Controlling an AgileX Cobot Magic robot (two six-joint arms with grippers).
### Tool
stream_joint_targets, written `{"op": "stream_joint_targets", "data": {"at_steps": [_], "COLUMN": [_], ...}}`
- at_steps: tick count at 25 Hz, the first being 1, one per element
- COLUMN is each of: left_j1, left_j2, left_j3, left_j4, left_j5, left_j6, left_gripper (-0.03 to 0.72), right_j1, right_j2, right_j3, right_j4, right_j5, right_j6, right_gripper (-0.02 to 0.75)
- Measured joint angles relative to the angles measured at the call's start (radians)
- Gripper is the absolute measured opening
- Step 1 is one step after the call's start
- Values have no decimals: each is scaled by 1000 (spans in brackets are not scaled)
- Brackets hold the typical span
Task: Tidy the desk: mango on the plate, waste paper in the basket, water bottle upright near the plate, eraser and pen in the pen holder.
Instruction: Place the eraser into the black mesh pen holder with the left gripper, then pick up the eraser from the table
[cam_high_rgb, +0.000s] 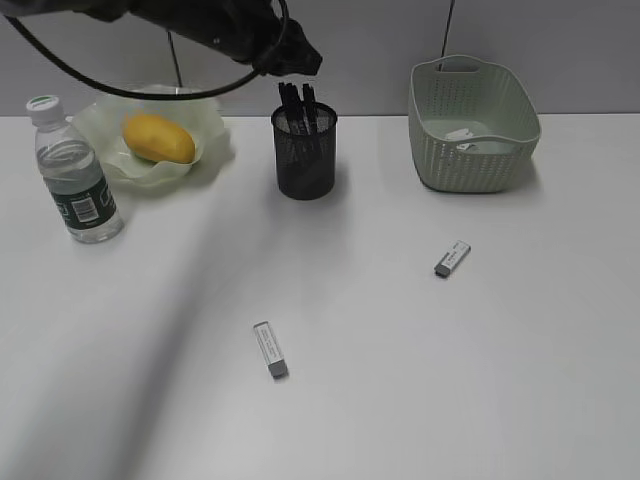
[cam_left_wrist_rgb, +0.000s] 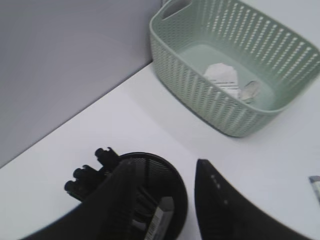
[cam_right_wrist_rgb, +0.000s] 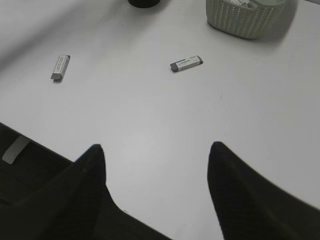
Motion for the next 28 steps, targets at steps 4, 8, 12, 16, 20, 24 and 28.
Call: {"op": "stream_joint_targets", "data": {"at_steps": [4,8,12,16,20,24,28], "left_j1": [0,0,0,4,20,30,64], "left_j2": [-76,-137,-175,-219,-298,-406,-529], "left_j3": [0,0,0,0,41,180,391], "left_j4": [71,273,475,646,703,712,714], "left_j5": [169,384,576,623,623,623,624], "left_j6": [-74,-249,-430,-635,-738,-750,-752], "left_gripper": [307,309,309,309,309,309,309], "right_j1": [0,0,0,0,0,0,0], "right_j2": [0,0,0,0,0,0,0], "right_j3": [0,0,0,0,0,0,0], "right_j4": [0,0,0,-1,-2,-4,-4], "right_j5": [0,-1,-1,-2,-3,-3,-4], "right_j6": [1,2,2,3,3,3,3], "right_gripper": [510,510,510,510,510,510,510]}}
